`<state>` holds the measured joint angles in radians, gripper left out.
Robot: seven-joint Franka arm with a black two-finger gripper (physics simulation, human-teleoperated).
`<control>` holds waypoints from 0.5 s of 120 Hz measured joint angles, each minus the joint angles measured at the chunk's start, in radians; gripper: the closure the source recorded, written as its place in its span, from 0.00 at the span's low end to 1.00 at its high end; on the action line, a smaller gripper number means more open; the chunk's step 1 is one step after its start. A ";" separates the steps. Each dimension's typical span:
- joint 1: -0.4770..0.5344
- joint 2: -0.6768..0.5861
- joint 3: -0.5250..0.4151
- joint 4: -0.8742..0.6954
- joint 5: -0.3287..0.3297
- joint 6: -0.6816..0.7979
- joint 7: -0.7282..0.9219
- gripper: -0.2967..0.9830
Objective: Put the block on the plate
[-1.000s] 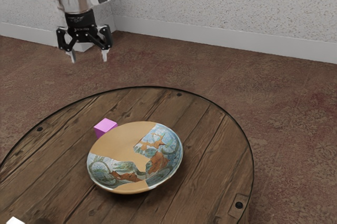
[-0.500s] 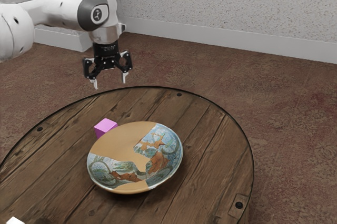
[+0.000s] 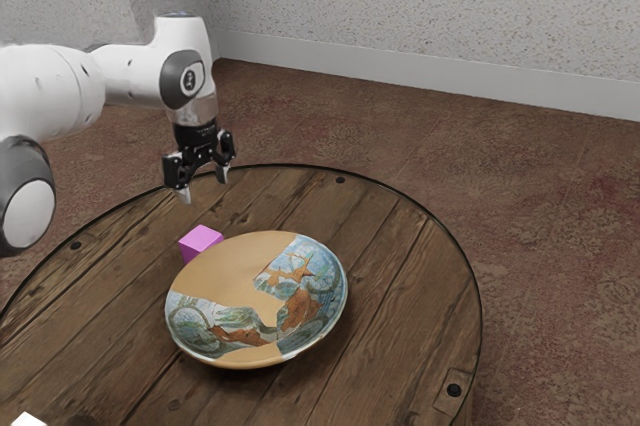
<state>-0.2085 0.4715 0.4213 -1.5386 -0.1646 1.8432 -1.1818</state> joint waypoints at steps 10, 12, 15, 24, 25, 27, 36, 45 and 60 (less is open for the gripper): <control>-0.001 0.024 0.003 0.000 -0.014 0.023 -0.027 0.23; -0.002 0.027 0.003 0.000 -0.016 0.027 -0.031 0.23; -0.003 0.031 0.003 0.000 -0.019 0.031 -0.039 0.23; -0.005 0.036 0.002 -0.001 -0.026 0.040 -0.057 0.23; -0.005 0.036 0.001 -0.001 -0.027 0.041 -0.058 0.23; -0.006 0.036 -0.001 -0.001 -0.028 0.043 -0.062 0.23; -0.006 0.037 -0.005 -0.001 -0.032 0.052 -0.077 0.23; -0.007 0.035 -0.007 -0.004 -0.036 0.070 -0.091 0.23; -0.010 0.038 -0.011 -0.013 -0.041 0.100 -0.111 0.23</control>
<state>-0.2187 0.5093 0.4100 -1.5514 -0.2061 1.9429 -1.2927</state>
